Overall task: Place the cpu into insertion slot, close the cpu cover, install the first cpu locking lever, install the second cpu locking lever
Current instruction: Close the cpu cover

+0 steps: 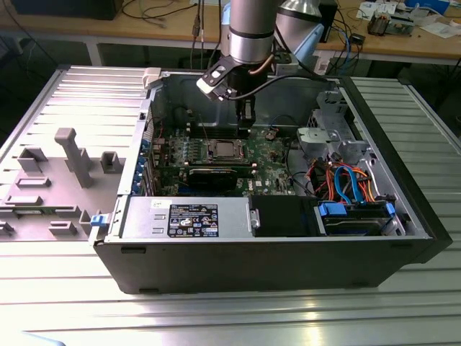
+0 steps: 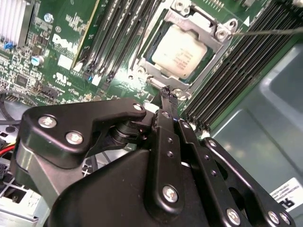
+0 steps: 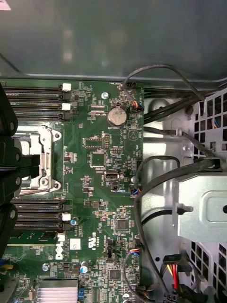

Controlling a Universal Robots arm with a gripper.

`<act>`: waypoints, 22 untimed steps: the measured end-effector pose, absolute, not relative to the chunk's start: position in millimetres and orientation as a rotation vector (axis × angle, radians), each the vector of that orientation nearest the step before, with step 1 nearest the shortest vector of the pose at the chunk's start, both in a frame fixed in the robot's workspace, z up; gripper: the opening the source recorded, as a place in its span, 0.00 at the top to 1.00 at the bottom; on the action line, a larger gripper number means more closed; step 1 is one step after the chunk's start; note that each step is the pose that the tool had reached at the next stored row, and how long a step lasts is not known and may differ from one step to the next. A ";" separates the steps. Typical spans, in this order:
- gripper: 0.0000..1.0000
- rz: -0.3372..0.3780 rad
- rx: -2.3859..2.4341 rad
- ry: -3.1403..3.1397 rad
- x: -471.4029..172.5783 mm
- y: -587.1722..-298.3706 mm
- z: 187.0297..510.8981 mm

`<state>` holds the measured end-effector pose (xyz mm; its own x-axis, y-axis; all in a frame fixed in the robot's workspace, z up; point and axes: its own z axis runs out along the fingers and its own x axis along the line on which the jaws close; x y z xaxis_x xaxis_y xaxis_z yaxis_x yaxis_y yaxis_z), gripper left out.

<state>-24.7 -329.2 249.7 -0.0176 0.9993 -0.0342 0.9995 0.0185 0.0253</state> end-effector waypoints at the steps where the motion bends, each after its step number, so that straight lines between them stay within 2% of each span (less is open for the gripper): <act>1: 0.89 -0.009 2.172 2.211 -26.6 -329.2 249.7; 22: 0.89 -0.009 2.172 2.211 -41.6 -330.3 248.9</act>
<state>-41.6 -330.3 248.9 -0.0174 0.9993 -0.0341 0.9995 0.0183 0.0253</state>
